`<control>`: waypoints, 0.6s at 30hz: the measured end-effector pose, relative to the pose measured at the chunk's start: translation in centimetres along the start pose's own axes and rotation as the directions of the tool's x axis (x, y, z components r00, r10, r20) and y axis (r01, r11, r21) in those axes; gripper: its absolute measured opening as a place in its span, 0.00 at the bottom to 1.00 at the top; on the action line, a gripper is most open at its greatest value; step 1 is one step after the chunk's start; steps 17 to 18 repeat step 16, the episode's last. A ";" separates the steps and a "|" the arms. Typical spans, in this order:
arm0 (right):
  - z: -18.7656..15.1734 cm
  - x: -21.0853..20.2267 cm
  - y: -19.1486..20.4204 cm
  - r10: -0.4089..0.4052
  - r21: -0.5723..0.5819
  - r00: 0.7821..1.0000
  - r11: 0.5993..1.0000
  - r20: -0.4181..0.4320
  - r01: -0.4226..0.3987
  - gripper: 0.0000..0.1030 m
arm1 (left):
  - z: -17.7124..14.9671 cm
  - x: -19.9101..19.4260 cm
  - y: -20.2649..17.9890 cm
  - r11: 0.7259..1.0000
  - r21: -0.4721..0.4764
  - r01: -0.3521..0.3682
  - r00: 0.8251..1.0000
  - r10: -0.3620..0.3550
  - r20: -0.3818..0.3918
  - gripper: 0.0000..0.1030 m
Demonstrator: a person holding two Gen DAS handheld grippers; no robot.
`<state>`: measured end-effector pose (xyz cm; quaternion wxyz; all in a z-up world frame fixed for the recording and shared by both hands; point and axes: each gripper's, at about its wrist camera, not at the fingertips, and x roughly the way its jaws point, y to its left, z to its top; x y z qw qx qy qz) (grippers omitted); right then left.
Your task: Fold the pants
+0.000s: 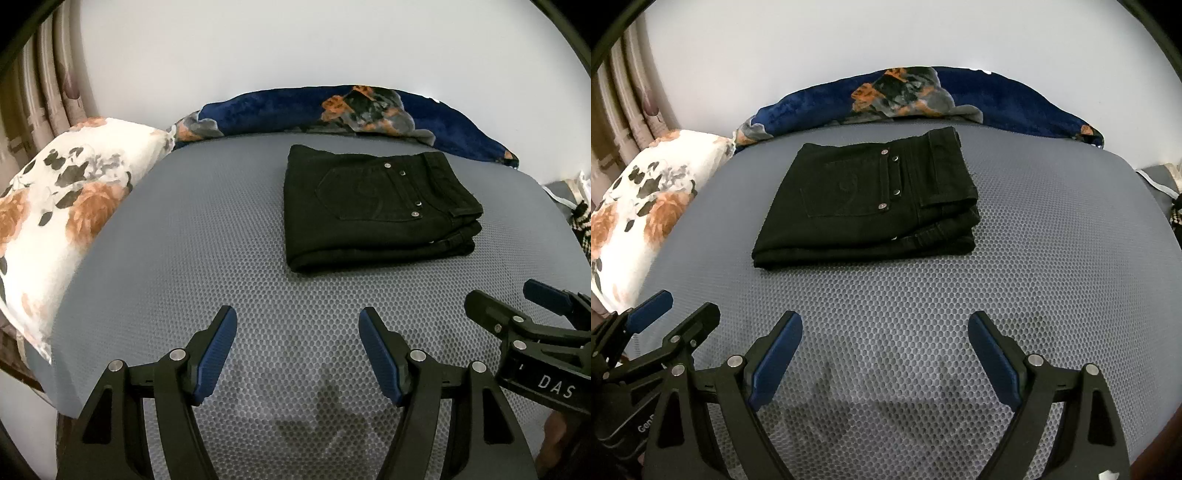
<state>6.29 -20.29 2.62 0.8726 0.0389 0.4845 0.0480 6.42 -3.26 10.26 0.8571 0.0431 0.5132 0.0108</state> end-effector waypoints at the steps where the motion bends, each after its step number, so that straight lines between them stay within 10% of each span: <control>1: 0.0 0.0 0.0 0.000 0.000 1.000 1.000 0.000 0.000 0.87 | 0.0 0.1 0.0 1.000 0.000 0.001 1.000 -0.001 -0.001 0.67; 18: -0.1 0.3 0.3 -0.007 -0.011 1.000 1.000 -0.001 0.007 0.87 | 0.0 0.4 0.7 0.999 -0.024 0.028 1.000 -0.028 -0.011 0.67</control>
